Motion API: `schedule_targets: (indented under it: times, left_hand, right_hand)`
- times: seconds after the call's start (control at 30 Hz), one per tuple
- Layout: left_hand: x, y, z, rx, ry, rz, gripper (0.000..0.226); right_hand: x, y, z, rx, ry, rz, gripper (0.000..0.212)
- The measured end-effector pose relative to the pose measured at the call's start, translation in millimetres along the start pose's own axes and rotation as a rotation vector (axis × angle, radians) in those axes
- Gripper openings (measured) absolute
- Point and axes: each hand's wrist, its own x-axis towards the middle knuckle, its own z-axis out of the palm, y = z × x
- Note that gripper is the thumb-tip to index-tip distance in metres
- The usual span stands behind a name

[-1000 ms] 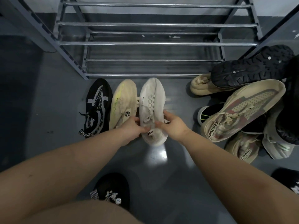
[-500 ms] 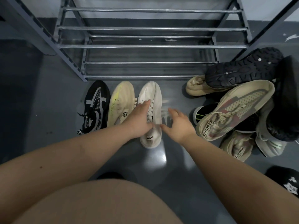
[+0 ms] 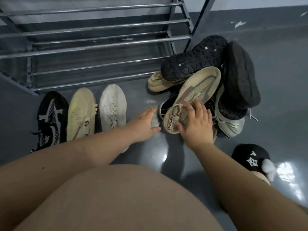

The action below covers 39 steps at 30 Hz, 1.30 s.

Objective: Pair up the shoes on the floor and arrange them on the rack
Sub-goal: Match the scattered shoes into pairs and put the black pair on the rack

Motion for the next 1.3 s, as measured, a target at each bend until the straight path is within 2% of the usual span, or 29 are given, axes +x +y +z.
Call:
schedule_targets:
  times: [0.13, 0.37, 0.47, 0.57, 0.7, 0.8, 0.93, 1.03, 1.17, 1.2, 1.3]
  left_hand:
    - [17, 19, 6, -0.172, -0.023, -0.063, 0.077]
    - [38, 29, 20, -0.671, -0.057, -0.201, 0.082]
    - [37, 32, 17, -0.810, -0.113, -0.234, 0.081]
    - [31, 32, 14, -0.858, -0.144, -0.219, 0.074]
    - [13, 25, 9, -0.851, -0.124, -0.190, 0.064]
    - [-3, 16, -6, -0.709, -0.136, -0.159, 0.056]
    - [-31, 16, -52, -0.469, -0.127, -0.131, 0.054]
    - [-60, 31, -95, -0.391, -0.077, -0.139, 0.054]
    - [-108, 65, -150, -0.330, 0.066, -0.144, 0.052]
    - [-121, 74, -161, -0.315, 0.094, -0.145, 0.052]
    - [-158, 98, -182, -0.329, 0.128, -0.153, 0.050]
  right_hand:
    - [-5, 24, -5, 0.101, 0.023, 0.119, 0.076]
    - [2, 19, -2, 0.564, -0.140, 0.356, 0.081]
    - [3, 7, 1, 0.690, -0.115, 0.417, 0.079]
    - [-2, 1, 2, 0.711, -0.068, 0.422, 0.079]
    - [-12, -10, 1, 0.684, -0.049, 0.442, 0.087]
    - [-23, -29, 1, 0.731, -0.054, 0.437, 0.091]
    - [-29, -63, -17, 0.951, -0.065, 0.455, 0.080]
    - [-25, -92, -42, 1.189, -0.058, 0.520, 0.073]
    - [-18, -131, -91, 1.435, -0.091, 0.533, 0.089]
    - [-17, -137, -104, 1.473, -0.102, 0.504, 0.088]
    - [-20, -143, -139, 1.534, -0.141, 0.381, 0.065]
